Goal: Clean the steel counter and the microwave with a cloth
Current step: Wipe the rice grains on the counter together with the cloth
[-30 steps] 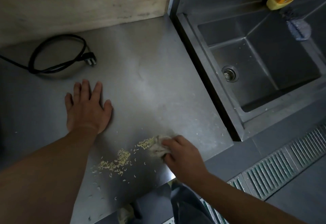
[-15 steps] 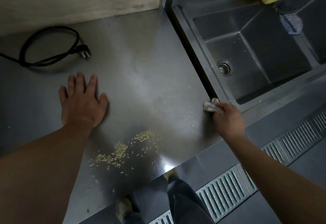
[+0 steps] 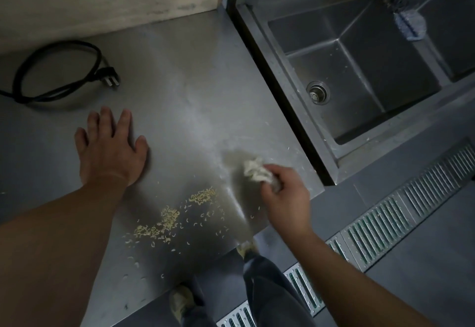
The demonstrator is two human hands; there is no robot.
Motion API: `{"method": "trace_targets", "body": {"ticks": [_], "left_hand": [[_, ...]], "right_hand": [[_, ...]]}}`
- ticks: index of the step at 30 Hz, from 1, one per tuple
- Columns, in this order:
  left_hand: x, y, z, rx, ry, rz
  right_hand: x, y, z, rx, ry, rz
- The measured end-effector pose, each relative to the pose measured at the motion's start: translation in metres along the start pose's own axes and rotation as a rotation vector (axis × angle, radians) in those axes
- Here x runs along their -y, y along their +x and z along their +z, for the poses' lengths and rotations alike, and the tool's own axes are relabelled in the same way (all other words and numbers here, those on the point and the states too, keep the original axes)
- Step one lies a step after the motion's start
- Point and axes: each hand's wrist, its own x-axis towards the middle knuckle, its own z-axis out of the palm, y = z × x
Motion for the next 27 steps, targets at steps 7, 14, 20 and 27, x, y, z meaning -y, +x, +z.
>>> {"method": "trace_targets", "body": {"ticks": [7,14,20,27], "left_hand": [[0.001,0.001,0.001,-0.012,0.011,0.005],[0.001,0.002,0.001,-0.01,-0.009,0.009],[0.002,0.002,0.001,-0.017,0.001,0.013],[0.002,0.004,0.002,-0.018,-0.009,0.012]], "right_hand": [[-0.064,0.046,-0.048,-0.205,-0.268,0.188],[-0.064,-0.004,-0.023,-0.041,-0.382,0.223],[-0.012,-0.052,0.026,0.184,-0.288,0.119],[0.029,-0.041,0.033,-0.026,0.137,0.2]]}}
